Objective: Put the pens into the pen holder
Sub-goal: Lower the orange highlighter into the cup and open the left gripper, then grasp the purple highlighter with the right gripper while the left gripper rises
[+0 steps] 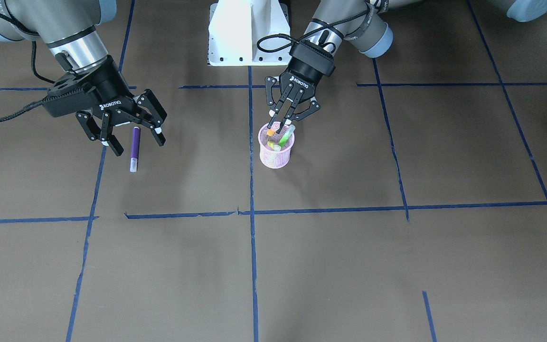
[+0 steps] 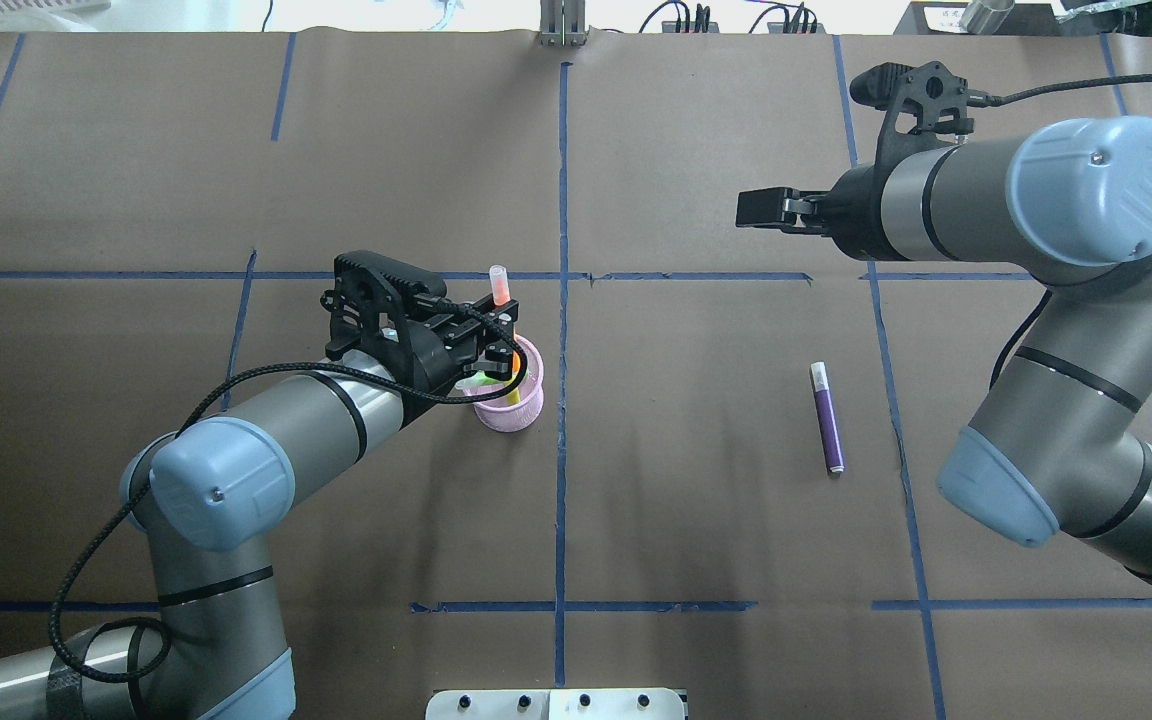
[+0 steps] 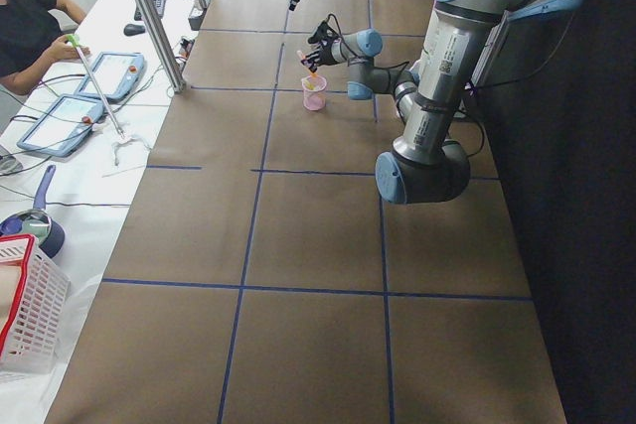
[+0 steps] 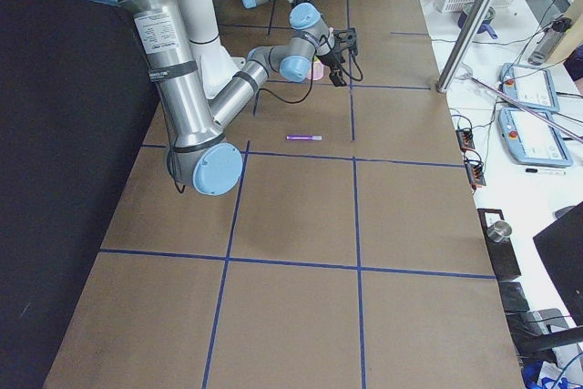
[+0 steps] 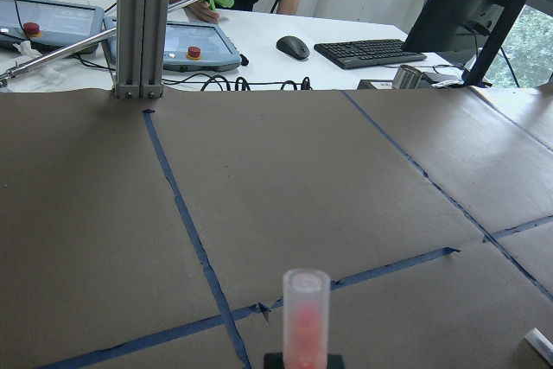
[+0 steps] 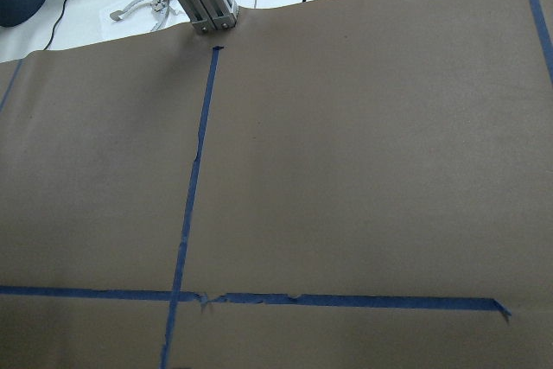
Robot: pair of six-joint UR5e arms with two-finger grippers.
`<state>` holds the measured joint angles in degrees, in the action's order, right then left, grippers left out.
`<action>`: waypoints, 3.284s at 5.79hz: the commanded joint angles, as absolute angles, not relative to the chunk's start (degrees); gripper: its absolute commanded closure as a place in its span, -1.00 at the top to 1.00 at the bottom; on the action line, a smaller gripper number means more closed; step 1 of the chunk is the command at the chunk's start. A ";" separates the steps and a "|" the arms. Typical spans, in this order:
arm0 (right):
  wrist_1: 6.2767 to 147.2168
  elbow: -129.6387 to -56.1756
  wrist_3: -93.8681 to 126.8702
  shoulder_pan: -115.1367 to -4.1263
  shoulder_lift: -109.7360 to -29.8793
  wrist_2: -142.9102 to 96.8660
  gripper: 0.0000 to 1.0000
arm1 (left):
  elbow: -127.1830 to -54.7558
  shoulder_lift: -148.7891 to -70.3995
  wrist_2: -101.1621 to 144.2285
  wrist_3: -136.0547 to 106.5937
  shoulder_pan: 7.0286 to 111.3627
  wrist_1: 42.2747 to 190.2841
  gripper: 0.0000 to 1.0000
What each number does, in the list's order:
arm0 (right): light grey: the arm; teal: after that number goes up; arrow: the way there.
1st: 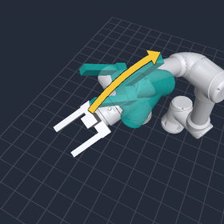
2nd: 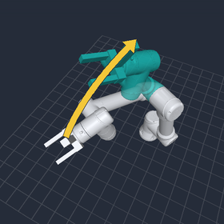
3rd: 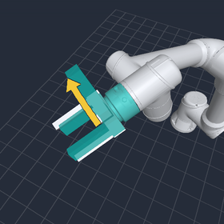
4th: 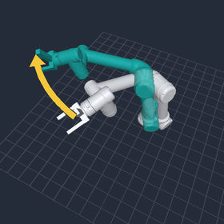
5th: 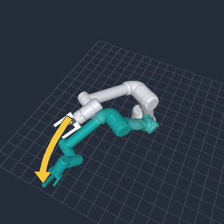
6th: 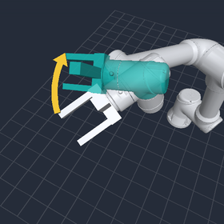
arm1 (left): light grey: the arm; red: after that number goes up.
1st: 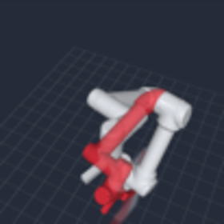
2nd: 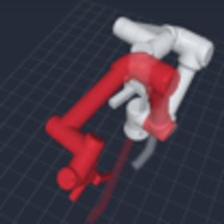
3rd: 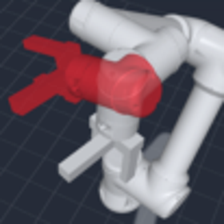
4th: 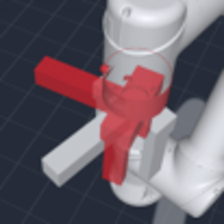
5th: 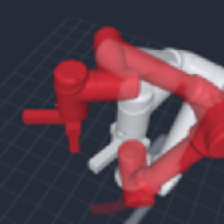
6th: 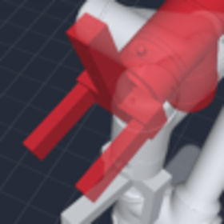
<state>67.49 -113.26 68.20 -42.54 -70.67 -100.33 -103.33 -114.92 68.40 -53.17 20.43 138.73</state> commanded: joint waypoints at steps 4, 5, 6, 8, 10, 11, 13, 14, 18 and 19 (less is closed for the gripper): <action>67.67 -112.85 67.68 -42.63 -71.10 -100.81 0.99 | -103.18 -113.29 68.73 -53.35 18.98 143.88 0.19; 67.68 -112.85 67.68 -42.63 -71.10 -100.81 0.99 | -103.27 -112.59 68.73 -53.35 18.98 143.88 0.43; 67.76 -112.50 67.68 -42.63 -71.10 -100.90 0.99 | -103.53 -112.67 68.73 -53.26 18.98 143.96 0.49; 68.11 -107.70 67.59 -42.63 -71.02 -107.08 0.99 | -107.91 -112.59 69.00 -53.26 20.03 143.70 0.90; 81.04 -105.91 62.62 -44.98 -70.23 -117.79 0.97 | -108.02 -112.59 68.99 -54.05 23.11 143.70 0.99; 87.47 -105.65 53.01 -46.65 -70.14 -121.78 0.96 | -107.93 -112.59 68.91 -54.23 23.12 143.70 0.99; 95.34 -96.99 40.32 -47.90 -66.55 -131.89 0.96 | -107.76 -112.24 68.82 -54.32 23.12 143.70 0.99; 95.62 -93.55 37.91 -47.29 -66.01 -133.66 0.95 | -107.67 -111.37 68.82 -54.32 23.03 143.79 0.99; 98.09 -92.38 39.11 -43.08 -65.65 -133.51 0.73 | -106.96 -110.83 68.64 -54.32 22.76 143.79 0.99; 97.82 -91.24 39.29 -42.89 -65.48 -133.51 0.73 | -106.79 -110.74 68.64 -54.32 22.76 143.79 0.99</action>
